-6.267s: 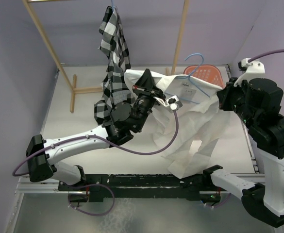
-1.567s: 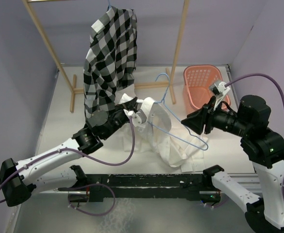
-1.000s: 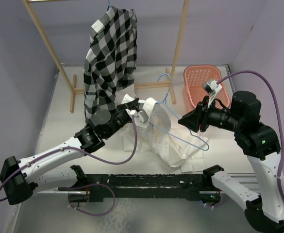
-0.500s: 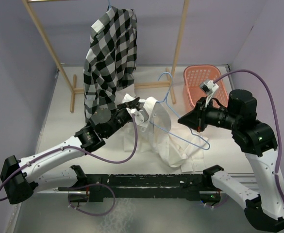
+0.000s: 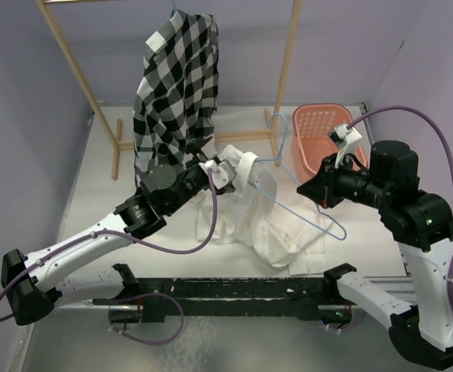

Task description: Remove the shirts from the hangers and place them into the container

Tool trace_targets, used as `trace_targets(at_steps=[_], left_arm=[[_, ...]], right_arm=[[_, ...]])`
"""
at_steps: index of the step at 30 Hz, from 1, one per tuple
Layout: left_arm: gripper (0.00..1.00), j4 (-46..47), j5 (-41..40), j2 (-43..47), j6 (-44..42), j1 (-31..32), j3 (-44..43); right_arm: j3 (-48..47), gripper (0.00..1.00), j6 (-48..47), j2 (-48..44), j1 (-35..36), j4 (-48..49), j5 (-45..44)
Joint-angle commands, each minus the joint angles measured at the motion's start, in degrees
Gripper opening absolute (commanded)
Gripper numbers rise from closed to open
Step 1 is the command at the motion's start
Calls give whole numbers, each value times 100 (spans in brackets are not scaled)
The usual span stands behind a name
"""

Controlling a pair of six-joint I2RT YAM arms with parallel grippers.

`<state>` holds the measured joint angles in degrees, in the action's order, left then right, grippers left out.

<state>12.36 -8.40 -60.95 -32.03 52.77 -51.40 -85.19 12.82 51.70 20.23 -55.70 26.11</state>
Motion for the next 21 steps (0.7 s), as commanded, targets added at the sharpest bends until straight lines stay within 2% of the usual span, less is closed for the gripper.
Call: trace_targets(at_steps=[1, 4, 8, 13, 15, 16, 19, 20, 21], left_arm=[[99, -756, 126, 172, 448, -13, -672], [99, -1083, 89, 353, 729, -15, -881], [99, -1527, -382, 560, 1228, -14, -1129], [100, -1994, -104, 1038, 1695, -14, -1098], [85, -2072, 112, 1312, 1820, -17, -905], [72, -2059, 169, 1443, 1871, -13, -771], [22, -2221, 88, 1745, 1986, -17, -536], [11, -2357, -35, 1806, 2044, -13, -526], [8, -2527, -172, 1835, 2086, -13, -528]], right_arm=[[-777, 0, -309, 34, -10, -1090, -971], [-873, 0, -293, -97, -10, -1469, -1237], [-1207, 0, -219, -221, -10, -1796, -1522], [-1752, 0, 17, -184, -10, -1554, -1419], [-1882, 0, 148, -75, -10, -1198, -1440], [-1921, 0, 199, 14, -10, -983, -1497], [-1870, 0, 305, 395, -10, -189, -1883], [-1847, 0, 317, 564, -10, 108, -1994], [-1809, 0, 319, 764, -10, 429, -2087]])
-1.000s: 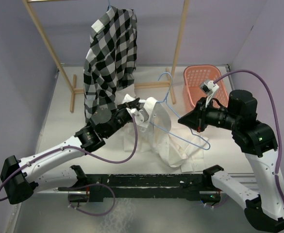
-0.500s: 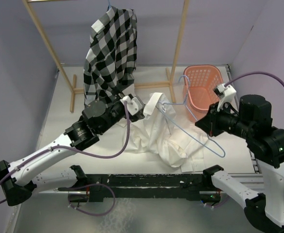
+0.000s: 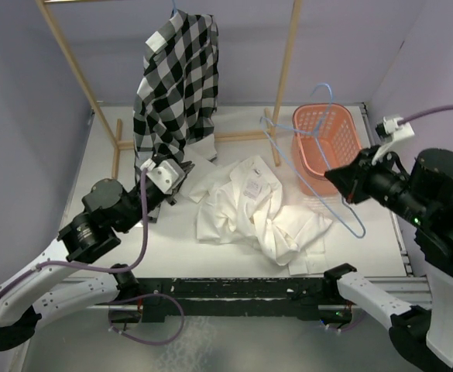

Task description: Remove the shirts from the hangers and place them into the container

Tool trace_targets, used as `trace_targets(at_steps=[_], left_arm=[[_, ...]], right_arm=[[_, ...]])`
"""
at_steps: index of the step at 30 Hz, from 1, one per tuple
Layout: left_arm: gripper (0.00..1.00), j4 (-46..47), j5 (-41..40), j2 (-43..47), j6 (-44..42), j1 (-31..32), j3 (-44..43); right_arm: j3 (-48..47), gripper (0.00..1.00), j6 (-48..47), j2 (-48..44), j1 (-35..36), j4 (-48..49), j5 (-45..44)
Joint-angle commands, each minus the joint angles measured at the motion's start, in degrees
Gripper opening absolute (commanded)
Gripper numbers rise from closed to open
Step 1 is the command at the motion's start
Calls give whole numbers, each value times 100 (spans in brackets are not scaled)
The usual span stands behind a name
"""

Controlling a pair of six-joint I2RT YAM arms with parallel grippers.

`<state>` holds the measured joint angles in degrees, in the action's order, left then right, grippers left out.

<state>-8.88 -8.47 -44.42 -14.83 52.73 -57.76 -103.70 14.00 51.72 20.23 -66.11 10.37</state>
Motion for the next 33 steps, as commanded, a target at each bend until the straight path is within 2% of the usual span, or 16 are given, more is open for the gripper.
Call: trace_targets(at_steps=[1, 2, 4, 7, 10, 13, 15, 18, 26, 33], left_arm=[[10, -543, -330, 219, 416, -13, 126], [13, -649, -425, 258, 449, -9, 160], [28, -793, -511, 355, 534, -8, 275], [47, -762, -474, 542, 629, -9, 587], [50, -786, -326, 623, 659, -13, 710], [61, -826, -196, 628, 739, -13, 685], [68, -854, -202, 658, 724, -11, 698], [68, -863, -232, 727, 721, -14, 756], [68, -850, -278, 648, 722, -9, 793], [65, -900, -221, 612, 693, -14, 784]], right_arm=[[109, 0, 184, 1017, -10, 1813, -618], [163, 0, 131, 1183, -10, 2209, -624], [229, 0, 101, 1491, -10, 2972, -636], [-264, 0, 66, 2127, -6, 3534, -618], [-1250, 0, -39, 2981, 38, 3571, -633], [-2296, 0, -296, 3772, 201, 3450, -912], [-2465, 0, -564, 4022, 424, 3599, -1324], [-2457, 0, -1047, 4161, 753, 3880, -1928], [-2302, 0, -1171, 4037, 877, 4334, -2280], [-2811, 0, -1616, 4539, 873, 4570, -2747]])
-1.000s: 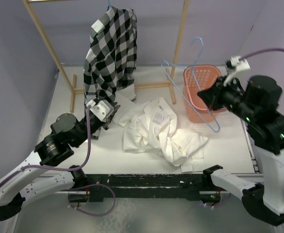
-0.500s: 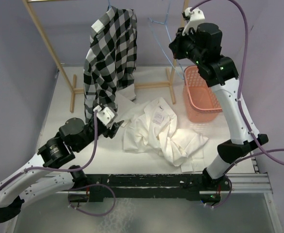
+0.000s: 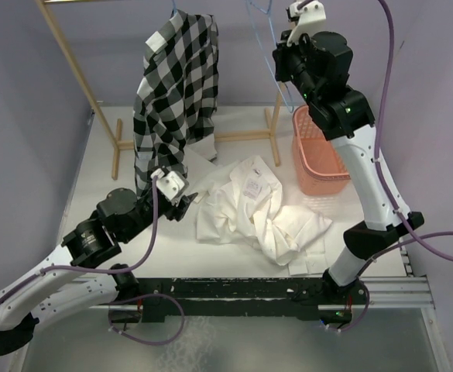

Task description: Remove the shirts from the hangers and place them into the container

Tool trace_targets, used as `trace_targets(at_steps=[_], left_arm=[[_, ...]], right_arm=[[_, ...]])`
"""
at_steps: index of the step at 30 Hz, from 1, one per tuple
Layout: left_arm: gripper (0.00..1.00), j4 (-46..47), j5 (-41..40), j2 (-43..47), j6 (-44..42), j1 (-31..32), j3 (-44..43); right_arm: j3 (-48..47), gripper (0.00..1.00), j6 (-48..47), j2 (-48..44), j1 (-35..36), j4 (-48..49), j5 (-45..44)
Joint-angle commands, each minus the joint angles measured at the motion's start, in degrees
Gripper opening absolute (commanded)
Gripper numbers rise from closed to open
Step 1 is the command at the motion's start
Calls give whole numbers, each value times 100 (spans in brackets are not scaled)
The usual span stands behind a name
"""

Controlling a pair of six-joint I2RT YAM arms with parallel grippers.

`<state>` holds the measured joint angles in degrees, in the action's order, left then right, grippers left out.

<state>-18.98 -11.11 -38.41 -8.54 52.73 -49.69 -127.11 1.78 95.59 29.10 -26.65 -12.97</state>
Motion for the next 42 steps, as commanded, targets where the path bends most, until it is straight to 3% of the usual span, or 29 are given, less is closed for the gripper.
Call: trace_targets(at_steps=[1, 9, 16, 17, 20, 22, 28, 35, 42], left_arm=[[64, 112, 35, 18, 68, -9, -9], [63, 90, 37, -9, 78, -10, -11], [63, 65, 37, -47, 90, -11, -9], [63, 56, 34, -57, 89, -9, -10], [63, 41, 39, -74, 91, -9, -23], [63, 37, 31, -73, 96, -9, -18], [63, 44, 61, -130, 109, -9, -21], [63, 10, 42, -201, 129, -12, -30], [63, 2, 28, -233, 98, -11, -23]], right_arm=[[-540, 0, -468, 254, -10, 653, -471], [-1191, 0, -626, 831, -14, 355, -410], [-1031, 0, -667, 922, -13, 350, -512], [-905, 5, -663, 882, -17, 364, -512], [-478, 44, -631, 579, -16, 493, -445], [-149, 53, -631, 309, -17, 627, -455], [387, 56, -597, -216, -15, 796, -228], [-313, 58, -529, 492, -21, 612, 122], [-679, 59, -825, 1120, -27, 621, -124]])
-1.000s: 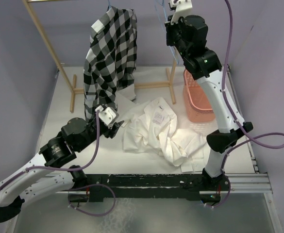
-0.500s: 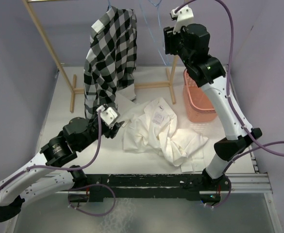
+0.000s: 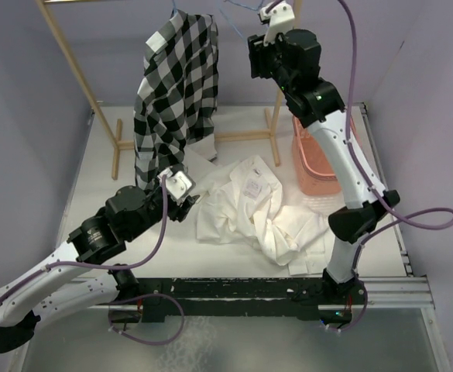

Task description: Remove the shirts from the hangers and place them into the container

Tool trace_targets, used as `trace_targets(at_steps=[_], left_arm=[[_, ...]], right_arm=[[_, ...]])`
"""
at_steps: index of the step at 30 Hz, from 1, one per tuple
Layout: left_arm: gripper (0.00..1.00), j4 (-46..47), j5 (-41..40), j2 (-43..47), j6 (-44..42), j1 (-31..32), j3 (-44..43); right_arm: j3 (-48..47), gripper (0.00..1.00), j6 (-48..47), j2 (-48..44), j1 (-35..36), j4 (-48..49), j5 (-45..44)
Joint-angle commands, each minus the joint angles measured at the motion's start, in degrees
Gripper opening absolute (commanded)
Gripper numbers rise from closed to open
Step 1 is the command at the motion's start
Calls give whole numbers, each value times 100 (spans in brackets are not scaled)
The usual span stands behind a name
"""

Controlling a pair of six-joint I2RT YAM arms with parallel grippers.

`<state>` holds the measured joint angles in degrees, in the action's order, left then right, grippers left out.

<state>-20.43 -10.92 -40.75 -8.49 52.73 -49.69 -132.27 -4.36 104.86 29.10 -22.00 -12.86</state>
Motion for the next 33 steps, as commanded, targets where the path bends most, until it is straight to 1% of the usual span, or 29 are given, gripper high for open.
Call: trace_targets(at_steps=[1, 7, 15, 20, 22, 25, 29, 33], left_arm=[[63, 141, 10, -1, 96, -9, -27], [63, 141, 28, 18, 118, -10, -23], [63, 128, 20, 10, 114, -11, -30], [63, 129, 28, 13, 115, -14, -27], [63, 127, 41, 9, 118, -14, -27], [63, 126, 54, 9, 125, -10, -31], [63, 124, 63, -3, 122, -13, -40], [63, 112, 72, -3, 122, -11, -41]], right_arm=[[-97, 59, -258, 198, -33, 214, -175], [236, 58, -320, 69, -111, 447, -269], [470, 56, -181, -225, -133, 395, 34], [756, 55, -54, -587, -133, 429, 164], [946, 55, -50, -769, -133, 527, 69], [1152, 55, -303, -980, -189, 754, -201], [917, 58, -319, -975, -538, 565, -48], [924, 65, -378, -1013, -702, 661, -19]])
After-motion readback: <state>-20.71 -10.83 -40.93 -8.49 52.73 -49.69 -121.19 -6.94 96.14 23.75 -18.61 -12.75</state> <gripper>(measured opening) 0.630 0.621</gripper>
